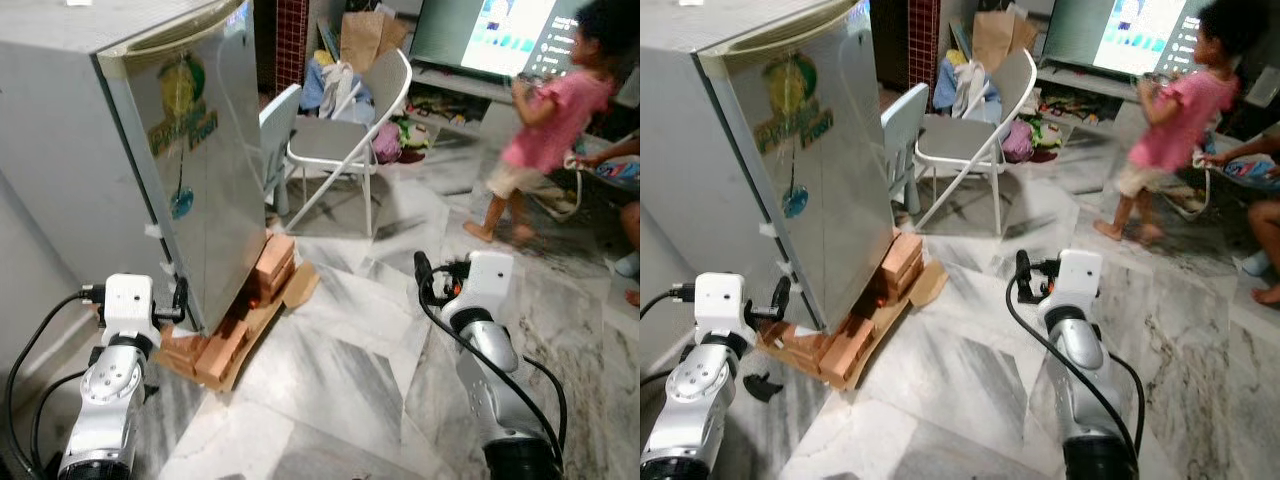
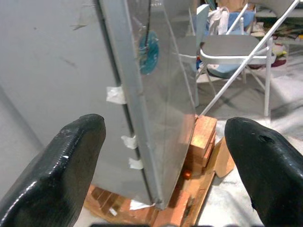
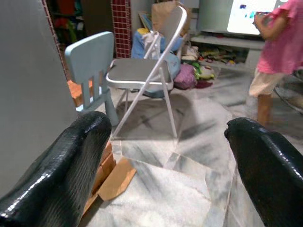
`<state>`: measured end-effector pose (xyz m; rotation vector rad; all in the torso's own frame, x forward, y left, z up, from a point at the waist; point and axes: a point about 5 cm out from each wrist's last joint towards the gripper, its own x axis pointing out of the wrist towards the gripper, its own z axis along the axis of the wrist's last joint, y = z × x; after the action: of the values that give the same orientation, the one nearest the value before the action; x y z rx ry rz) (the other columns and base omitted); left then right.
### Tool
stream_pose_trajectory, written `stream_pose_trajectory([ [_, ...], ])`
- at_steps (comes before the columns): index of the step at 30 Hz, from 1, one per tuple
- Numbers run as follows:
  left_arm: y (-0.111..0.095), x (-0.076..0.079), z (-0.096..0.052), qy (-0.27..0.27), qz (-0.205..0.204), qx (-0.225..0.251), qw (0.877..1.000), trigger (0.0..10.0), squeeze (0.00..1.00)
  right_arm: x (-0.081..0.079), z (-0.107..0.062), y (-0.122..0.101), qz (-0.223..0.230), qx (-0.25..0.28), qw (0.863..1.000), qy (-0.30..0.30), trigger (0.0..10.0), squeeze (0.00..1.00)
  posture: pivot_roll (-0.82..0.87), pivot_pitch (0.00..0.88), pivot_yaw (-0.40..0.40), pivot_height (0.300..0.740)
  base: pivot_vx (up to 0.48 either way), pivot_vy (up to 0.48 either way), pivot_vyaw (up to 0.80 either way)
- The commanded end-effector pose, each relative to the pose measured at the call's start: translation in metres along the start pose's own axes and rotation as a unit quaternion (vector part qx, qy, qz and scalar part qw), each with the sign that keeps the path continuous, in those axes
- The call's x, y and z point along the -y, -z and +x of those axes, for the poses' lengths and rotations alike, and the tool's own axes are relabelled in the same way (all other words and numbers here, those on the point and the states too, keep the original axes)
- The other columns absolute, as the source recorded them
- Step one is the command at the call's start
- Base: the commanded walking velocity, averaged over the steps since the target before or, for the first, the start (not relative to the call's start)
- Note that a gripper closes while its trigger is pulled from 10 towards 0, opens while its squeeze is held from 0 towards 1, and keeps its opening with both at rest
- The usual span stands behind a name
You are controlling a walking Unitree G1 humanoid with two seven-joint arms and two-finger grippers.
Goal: Restocking fridge
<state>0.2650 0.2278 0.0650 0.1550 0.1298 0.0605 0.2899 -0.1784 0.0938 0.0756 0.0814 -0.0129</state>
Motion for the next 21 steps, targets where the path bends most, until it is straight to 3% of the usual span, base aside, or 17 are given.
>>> stream_pose_trajectory([
  [1,-0.003,-0.001,0.001,-0.001,-0.001,0.008,1.000,10.0,0.00,-0.001,0.004,-0.002,-0.003,0.000,1.000,-0.002,10.0,0.00,0.12,0.000,-0.053,0.740,0.000,0.428,0.00],
  [14,-0.012,0.002,0.008,0.018,0.010,0.027,0.999,10.0,0.00,-0.011,0.012,-0.008,-0.011,0.015,1.000,-0.015,10.0,0.00,0.11,0.000,-0.049,0.740,0.291,0.365,0.00],
  [21,-0.015,0.009,0.008,0.028,-0.012,0.035,0.999,10.0,0.00,-0.011,0.014,-0.010,-0.011,0.017,1.000,-0.012,10.0,0.00,0.12,0.000,-0.052,0.740,0.356,0.322,0.00],
])
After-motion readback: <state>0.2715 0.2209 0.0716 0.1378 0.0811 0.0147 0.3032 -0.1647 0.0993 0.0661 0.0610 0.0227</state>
